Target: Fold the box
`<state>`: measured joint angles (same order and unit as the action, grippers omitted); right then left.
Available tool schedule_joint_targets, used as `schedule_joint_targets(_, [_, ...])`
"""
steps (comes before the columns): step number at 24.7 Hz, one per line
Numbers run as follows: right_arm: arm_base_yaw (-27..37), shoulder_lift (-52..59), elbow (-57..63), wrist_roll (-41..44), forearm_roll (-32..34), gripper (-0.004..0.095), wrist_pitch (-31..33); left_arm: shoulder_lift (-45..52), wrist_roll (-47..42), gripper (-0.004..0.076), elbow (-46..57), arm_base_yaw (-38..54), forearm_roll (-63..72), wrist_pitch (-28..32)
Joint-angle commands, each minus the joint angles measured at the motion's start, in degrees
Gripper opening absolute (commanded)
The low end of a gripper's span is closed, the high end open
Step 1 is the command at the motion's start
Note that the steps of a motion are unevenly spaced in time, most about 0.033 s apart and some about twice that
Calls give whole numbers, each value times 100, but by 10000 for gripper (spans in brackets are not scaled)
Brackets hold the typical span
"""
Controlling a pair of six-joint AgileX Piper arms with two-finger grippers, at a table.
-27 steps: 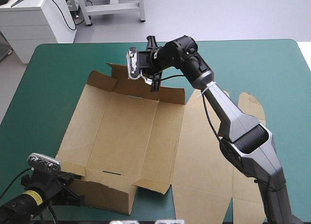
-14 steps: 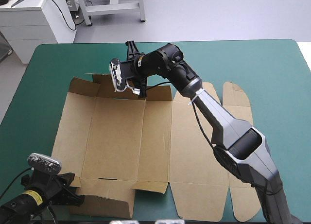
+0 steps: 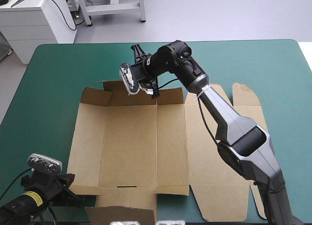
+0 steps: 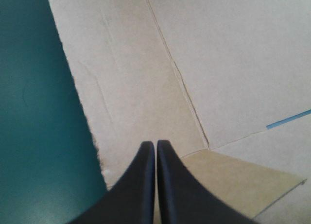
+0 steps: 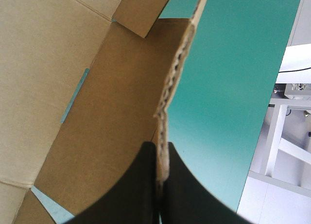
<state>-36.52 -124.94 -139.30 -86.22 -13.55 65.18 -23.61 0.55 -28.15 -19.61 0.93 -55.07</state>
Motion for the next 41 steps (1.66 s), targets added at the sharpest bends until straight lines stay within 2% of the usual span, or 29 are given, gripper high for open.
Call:
schedule_joint_targets(1, [185,378,-145,-166,-258,-21,-252,-57,-55,-8,-148,-25,9,289])
schedule_joint_targets(11, [312,296,-145,-317,-248,-21,-283,-57,-55,-8,-148,-25,9,289])
schedule_joint_targets(18, [312,214,-145,-306,-570,-21,-295,-57,-55,-8,-148,-25,9,289])
schedule_joint_targets(22, [312,214,-145,203,-715,4,-349,-57,-55,-8,-148,-25,9,289])
schedule_joint_targets(24, [312,214,-145,448,-715,104,-358,-57,-55,-8,-148,-25,9,289])
schedule_joint_targets(27, [312,214,-145,477,-715,428,-358,-57,-55,-8,-148,-25,9,289])
schedule_joint_targets(29, [312,214,-145,489,-737,520,-346,-57,-55,-8,-148,-25,9,289])
schedule_joint_targets(33, [312,248,-145,1184,-501,495,-217,-57,-55,-8,-148,-25,9,289])
schedule_joint_targets(35, [312,304,-155,1491,-331,445,-90,-57,-55,-8,-148,-25,9,289])
schedule_joint_targets(38, [312,426,-155,1932,-17,314,139,-57,-55,-8,-148,-25,9,289])
schedule_joint_targets(41, [312,613,-155,2250,236,96,455,-57,-55,-8,-148,-25,9,289])
